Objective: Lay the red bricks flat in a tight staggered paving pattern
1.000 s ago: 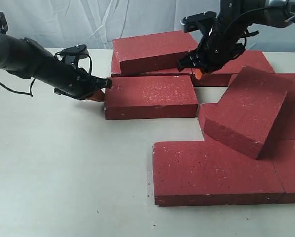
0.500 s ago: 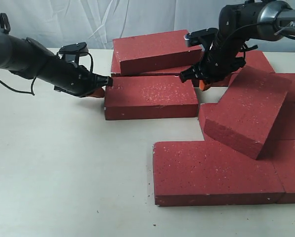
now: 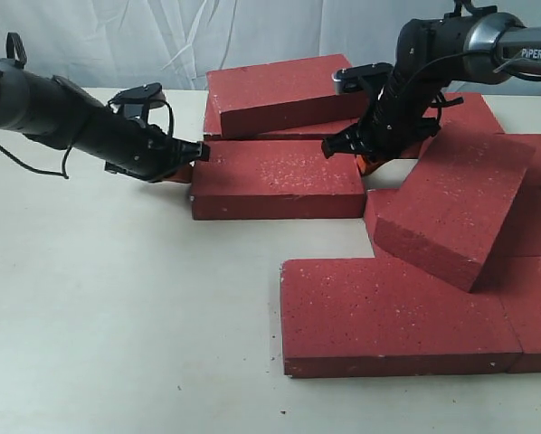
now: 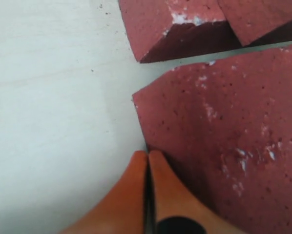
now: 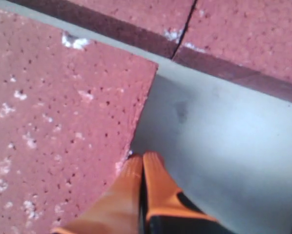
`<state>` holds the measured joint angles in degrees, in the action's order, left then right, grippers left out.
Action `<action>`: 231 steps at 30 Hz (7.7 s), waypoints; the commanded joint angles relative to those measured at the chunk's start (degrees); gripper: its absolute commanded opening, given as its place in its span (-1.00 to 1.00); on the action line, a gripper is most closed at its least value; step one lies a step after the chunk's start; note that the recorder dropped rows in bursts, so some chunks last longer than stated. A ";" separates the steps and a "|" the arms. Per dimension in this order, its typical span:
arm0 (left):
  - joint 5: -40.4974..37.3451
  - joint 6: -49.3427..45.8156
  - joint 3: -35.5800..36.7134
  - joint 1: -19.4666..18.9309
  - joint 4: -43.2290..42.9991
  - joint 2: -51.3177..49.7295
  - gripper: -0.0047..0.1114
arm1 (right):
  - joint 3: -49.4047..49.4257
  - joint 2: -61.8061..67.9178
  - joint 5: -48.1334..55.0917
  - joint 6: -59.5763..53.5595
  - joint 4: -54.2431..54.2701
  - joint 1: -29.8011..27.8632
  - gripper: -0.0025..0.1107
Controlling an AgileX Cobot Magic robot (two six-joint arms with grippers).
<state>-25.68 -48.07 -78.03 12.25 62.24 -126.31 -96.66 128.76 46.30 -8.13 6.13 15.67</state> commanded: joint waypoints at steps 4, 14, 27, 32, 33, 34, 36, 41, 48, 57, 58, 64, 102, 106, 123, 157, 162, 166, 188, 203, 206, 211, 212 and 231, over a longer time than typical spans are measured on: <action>-0.52 -4.54 -0.24 1.18 5.49 -0.36 -0.92 | -0.11 -0.47 1.22 -1.44 -1.13 -0.25 -0.97; -0.04 -4.77 -0.24 2.74 5.49 -0.36 -0.92 | -0.11 -0.61 -3.92 -1.25 -2.15 -0.25 -0.97; 0.01 -4.77 -0.24 2.20 4.77 -0.36 -0.92 | -0.32 -0.50 -7.72 -1.74 0.08 -0.25 -0.97; 0.01 -4.80 -0.24 2.20 5.12 -0.36 -0.92 | -0.32 -0.38 -7.96 -1.74 -0.66 -0.25 -0.97; 0.01 -4.80 -0.24 2.20 5.12 -0.36 -0.92 | -0.32 -0.37 -7.79 -1.74 -0.66 -0.25 -0.97; 0.01 -4.80 -0.24 2.20 5.12 -0.36 -0.92 | -0.32 -0.37 -7.22 -1.74 -0.66 -0.25 -0.97; 0.01 -4.80 -0.24 2.20 5.12 -0.36 -0.92 | -0.32 -0.37 -5.36 -1.74 -1.74 -0.25 -0.97; -0.39 -4.80 -0.24 2.20 5.22 -0.36 -0.92 | -0.32 -0.76 -1.27 3.53 -13.25 -0.33 -0.97; -0.96 -4.80 -0.24 1.95 2.80 -0.25 -0.92 | -0.32 -6.45 -0.39 5.42 -14.87 -0.33 -0.97; -9.03 -4.54 -0.11 -5.00 0.65 1.08 -0.92 | 9.15 -19.81 0.81 4.77 -16.71 -0.33 -0.97; -10.76 -4.54 -0.11 -5.00 0.65 1.21 -0.92 | 11.07 -21.20 0.35 4.77 -16.71 -0.33 -0.97; -8.81 -4.54 1.84 -0.71 1.76 1.21 -0.92 | 23.13 -31.95 -1.55 4.67 -16.14 -0.33 -0.97; 9.93 -4.90 0.52 10.23 9.13 0.21 -0.92 | 47.55 -62.93 -10.34 -2.50 1.67 -0.22 -0.97; 8.36 -4.70 -1.58 10.88 9.04 -0.72 -0.92 | 47.55 -62.93 -10.47 -2.50 1.67 -0.22 -0.97; 10.17 -4.58 -5.51 15.70 9.52 -3.33 -0.92 | 47.55 -62.93 -10.81 -2.50 1.55 -0.22 -0.97; 4.81 11.86 -8.94 14.41 -10.71 -6.05 -0.92 | 47.55 -62.93 -11.17 -2.50 1.68 -0.22 -0.97; 3.22 19.61 -8.94 12.64 -18.21 -4.92 -0.92 | 47.55 -62.93 -11.30 -2.50 1.68 -0.22 -0.97; 0.88 20.12 -8.94 11.24 -19.79 -3.61 -0.92 | 47.55 -62.93 -11.30 -2.50 1.68 -0.22 -0.97; 7.25 19.91 -8.94 17.04 -15.66 -2.93 -0.92 | 47.55 -62.93 -11.66 -2.50 2.09 -0.22 -0.97; 7.17 19.73 -8.94 15.61 -16.73 -2.52 -0.92 | 47.55 -62.93 -11.90 -2.50 2.09 -0.22 -0.97; 5.49 22.36 -8.94 13.80 -18.96 -1.24 -0.92 | 47.55 -62.93 -11.95 -2.50 2.09 -0.22 -0.97; -0.46 27.05 -8.94 10.59 -28.18 0.69 -0.92 | 47.55 -62.93 -12.21 -2.50 2.09 -0.22 -0.97; -2.07 28.64 -8.94 10.06 -30.74 1.14 -0.92 | 47.55 -62.93 -12.44 -2.50 2.19 -0.22 -0.97; -6.76 15.78 10.03 28.72 -20.72 25.42 -0.92 | 17.49 -29.57 -1.37 -9.43 2.74 -15.81 -0.97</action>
<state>-36.39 -31.22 -68.42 37.64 39.05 -101.06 -74.67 95.80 42.07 -16.13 8.25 2.39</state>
